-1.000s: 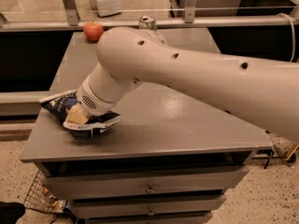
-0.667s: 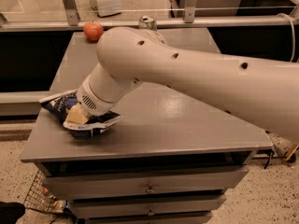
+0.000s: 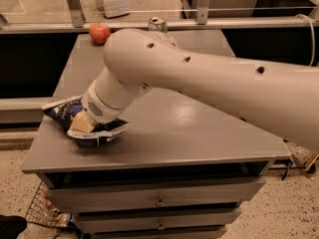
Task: Pick blue chip bag
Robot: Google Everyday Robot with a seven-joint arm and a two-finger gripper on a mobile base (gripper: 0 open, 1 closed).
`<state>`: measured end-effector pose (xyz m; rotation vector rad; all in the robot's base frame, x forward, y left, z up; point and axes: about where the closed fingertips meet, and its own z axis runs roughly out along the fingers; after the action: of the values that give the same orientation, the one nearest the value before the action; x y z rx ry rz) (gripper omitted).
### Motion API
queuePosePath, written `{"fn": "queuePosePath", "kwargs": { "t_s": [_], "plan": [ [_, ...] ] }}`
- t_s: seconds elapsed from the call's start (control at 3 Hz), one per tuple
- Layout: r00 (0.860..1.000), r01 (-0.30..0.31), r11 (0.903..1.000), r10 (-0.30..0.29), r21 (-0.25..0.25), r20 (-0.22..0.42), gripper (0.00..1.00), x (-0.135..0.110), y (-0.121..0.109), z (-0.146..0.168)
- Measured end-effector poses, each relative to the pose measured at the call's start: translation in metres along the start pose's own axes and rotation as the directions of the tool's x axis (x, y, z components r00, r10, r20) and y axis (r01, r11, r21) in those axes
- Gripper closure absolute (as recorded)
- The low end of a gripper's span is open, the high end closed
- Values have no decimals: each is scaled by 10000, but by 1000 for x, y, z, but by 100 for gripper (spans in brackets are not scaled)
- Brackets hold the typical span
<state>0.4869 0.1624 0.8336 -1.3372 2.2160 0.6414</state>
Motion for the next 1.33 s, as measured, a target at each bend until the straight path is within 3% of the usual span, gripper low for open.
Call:
{"fn": "queuePosePath", "kwargs": {
  "t_s": [0.33,0.67,1.0,1.33],
  "plan": [
    [9956,630,9977,-646,252,671,100,-19,5,-50],
    [9877,1299,9909,-1325,358,831,100,-23,6,-59],
    [9876,1304,9908,-1330,360,832,100,-24,6,-59],
    [9791,1329,9900,-1386,477,1485,100,-29,-6,-84]
  ]
}}
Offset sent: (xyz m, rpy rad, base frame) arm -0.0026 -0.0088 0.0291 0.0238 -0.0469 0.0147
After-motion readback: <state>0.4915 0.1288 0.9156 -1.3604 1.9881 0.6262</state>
